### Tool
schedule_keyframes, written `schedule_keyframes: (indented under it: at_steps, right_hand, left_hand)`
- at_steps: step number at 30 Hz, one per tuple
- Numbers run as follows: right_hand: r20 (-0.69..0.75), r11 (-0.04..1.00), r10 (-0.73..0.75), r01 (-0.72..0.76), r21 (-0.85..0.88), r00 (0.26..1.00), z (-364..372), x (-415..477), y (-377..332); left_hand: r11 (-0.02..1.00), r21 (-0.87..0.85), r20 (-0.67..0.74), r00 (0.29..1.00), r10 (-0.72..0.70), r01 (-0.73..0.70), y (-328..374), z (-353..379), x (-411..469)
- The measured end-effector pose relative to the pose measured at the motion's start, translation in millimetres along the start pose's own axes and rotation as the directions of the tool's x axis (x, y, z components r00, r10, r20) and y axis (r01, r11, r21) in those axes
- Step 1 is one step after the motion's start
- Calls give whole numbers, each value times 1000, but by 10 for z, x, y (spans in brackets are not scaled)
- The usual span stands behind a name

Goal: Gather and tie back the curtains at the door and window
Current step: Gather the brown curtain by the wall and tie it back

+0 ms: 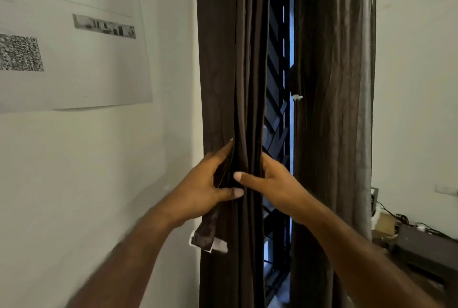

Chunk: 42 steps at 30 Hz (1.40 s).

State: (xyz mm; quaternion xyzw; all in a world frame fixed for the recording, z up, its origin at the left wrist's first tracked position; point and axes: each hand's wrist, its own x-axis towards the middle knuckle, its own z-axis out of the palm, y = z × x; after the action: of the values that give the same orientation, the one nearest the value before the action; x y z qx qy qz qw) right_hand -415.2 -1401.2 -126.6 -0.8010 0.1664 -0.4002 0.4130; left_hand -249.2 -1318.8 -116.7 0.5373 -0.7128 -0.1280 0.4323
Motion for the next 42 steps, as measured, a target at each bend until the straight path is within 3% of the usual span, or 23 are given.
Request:
schedule_keyframes:
  at_steps: [3,5,11,14,15,17,19,21,23,26,30,34,38,42]
  right_hand:
    - [142,991,-113,100,93,983,91,-206,207]
    - [169,981,-194,189,46,966,152,-310,330]
    - [-14,883,-386,365,-295,922,360,-391,443]
    - [-138,828,-456,363,-427,879,478,-350,426]
    - [-205,867,-435,347,-357,877,520,-343,402]
    - [-397,955,-273,298,0,876,576,-339,312]
    - [-505,929,-104,265,258,857,594,-322,279]
    - [-519,886,52,200,418,854,600,-300,276]
    - [-490,812,193,142,566,850,569,-247,287]
    - [-319,674,343,5,739,884,460,-96,225]
    - [-163,665,399,-162,729,902,324,141,105]
    - [-206,702,391,-146,697,897,324,203,108]
    - [-233,647,371,-70,759,899,315,122,142]
    - [-169,580,360,-79,810,918,322,44,130]
  left_hand:
    - [988,-121,67,994,-89,97,20,-35,-1]
    - [970,-178,100,984,-149,165,44,-62,9]
    - [947,-231,163,969,-187,222,108,-92,65]
    - [945,-238,180,967,-182,222,76,-111,92]
    - [949,-226,192,965,-178,220,48,-117,86]
    - [960,-187,227,960,-164,208,-25,-109,49]
    - [980,-91,234,960,-153,179,-94,-81,-16]
    - [993,46,140,984,-111,106,-145,-43,-73]
    - [996,59,-4,997,-74,74,-182,-2,-77]
    - [993,60,-87,992,-96,102,-193,-2,-83]
    - [993,88,-39,996,-76,79,-127,2,-75]
    - [997,60,-43,998,-51,53,-89,-133,-87]
    - [998,54,-259,966,-2,17,-81,-373,-66]
    - [954,298,-391,910,141,-20,-86,-386,74]
